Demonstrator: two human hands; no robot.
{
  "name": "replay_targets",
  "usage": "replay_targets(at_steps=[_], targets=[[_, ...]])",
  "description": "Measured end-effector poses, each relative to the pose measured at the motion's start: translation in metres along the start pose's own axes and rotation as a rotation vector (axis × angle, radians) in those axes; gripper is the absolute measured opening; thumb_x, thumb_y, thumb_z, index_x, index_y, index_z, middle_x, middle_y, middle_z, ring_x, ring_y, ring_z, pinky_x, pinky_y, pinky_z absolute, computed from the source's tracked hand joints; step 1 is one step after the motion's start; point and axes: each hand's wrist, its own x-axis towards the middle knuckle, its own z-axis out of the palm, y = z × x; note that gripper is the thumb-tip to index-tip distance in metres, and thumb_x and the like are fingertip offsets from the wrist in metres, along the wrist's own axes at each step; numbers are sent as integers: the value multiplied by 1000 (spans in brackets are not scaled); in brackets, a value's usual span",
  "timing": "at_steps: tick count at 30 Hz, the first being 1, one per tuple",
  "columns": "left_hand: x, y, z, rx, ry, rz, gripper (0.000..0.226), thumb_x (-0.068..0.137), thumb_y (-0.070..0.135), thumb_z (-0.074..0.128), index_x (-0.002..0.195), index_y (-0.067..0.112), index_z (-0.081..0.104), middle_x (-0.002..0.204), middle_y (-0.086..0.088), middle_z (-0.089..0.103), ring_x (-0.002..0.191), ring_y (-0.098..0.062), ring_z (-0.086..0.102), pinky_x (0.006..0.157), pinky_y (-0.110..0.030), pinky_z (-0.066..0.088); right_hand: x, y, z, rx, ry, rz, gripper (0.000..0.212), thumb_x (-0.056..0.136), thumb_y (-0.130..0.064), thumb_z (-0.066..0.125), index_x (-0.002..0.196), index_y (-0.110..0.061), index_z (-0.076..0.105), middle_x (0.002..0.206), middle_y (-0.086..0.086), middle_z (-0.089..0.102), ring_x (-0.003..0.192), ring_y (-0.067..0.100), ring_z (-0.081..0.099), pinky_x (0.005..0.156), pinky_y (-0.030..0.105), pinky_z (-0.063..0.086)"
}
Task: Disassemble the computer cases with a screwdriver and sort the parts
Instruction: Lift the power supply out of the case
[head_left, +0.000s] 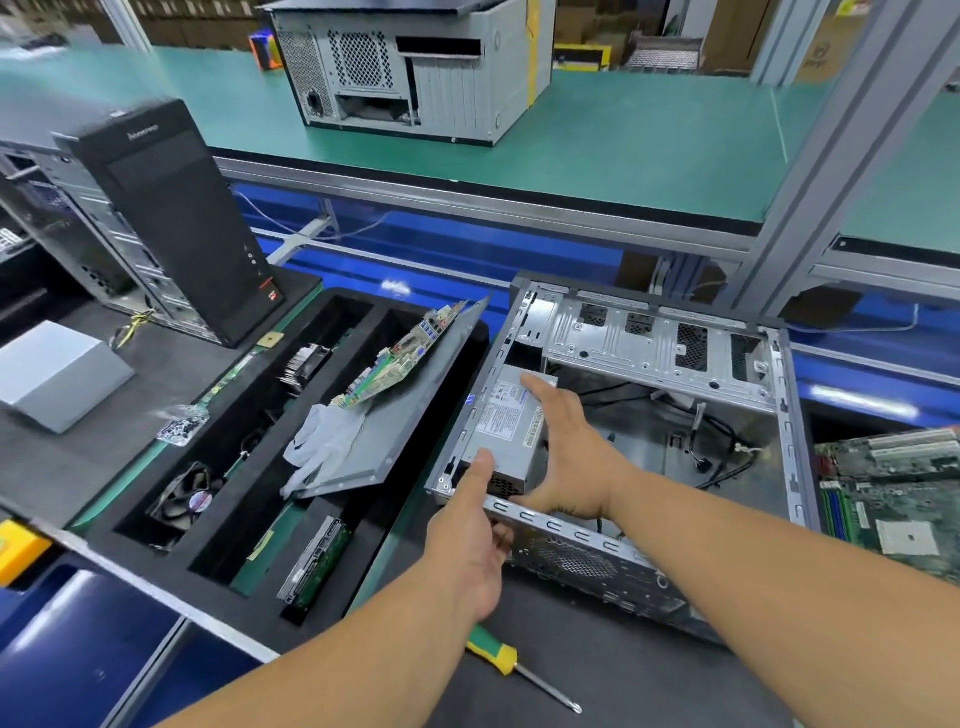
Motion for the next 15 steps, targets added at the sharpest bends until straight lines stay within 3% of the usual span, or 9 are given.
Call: replay_targets(at_steps=[4,8,13,15], targets=[[0,-2,0,-23,15,0,67,81,53,82,120,0,71,97,-16,74,86,-29,62,81,-40,55,0,1,2,11,8,-12,142,49,-44,92,153,-57,-4,147,-14,16,106,24,59,85,39,57],[-1,-1,2,-27,18,-1,60,81,50,83,117,3,72,95,-15,77,72,-26,69,72,-36,59,1,4,3,29,8,-18,142,50,-42,93,153,-59,-4,148,-13,16,109,24,58,88,39,56],[2,-4,2,-50,69,10,57,81,41,84,121,3,70,88,-11,63,62,-17,48,66,-33,47,1,7,5,15,-13,-17,143,48,-45,91,152,-60,-6,154,-10,11,110,27,58,84,38,55],[1,-4,2,-44,70,12,55,80,40,85,119,5,71,85,-9,61,59,-15,46,63,-32,44,0,7,4,21,-11,-10,144,48,-47,92,151,-61,-6,156,-11,9,117,28,56,90,43,56]])
